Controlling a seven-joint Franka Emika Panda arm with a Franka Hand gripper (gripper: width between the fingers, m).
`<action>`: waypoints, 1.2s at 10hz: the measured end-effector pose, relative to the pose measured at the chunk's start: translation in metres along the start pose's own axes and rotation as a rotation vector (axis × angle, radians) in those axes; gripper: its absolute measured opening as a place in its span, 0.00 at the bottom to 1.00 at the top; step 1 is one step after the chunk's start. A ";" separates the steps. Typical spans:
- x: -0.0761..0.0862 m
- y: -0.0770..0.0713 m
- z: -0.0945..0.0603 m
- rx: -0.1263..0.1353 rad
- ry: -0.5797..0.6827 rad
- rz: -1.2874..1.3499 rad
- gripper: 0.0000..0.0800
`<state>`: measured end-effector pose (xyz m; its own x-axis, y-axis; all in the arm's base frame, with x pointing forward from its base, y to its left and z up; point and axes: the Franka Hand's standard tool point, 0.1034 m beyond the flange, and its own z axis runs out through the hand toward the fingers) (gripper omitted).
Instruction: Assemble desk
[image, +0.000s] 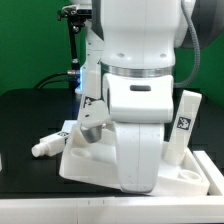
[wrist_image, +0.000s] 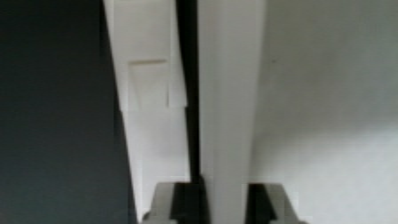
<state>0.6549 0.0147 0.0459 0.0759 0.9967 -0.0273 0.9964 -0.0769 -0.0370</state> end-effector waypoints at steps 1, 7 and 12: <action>0.007 -0.001 0.002 0.003 0.006 0.005 0.07; 0.005 -0.002 0.012 -0.008 -0.027 0.000 0.07; -0.006 -0.006 -0.058 -0.052 -0.054 0.048 0.69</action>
Offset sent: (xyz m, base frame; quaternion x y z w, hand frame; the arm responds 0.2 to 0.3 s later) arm 0.0010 0.0272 -0.0109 -0.0083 0.0227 0.0308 0.9992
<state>0.6505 0.0102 0.1040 0.1228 0.9891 -0.0818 0.9924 -0.1218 0.0176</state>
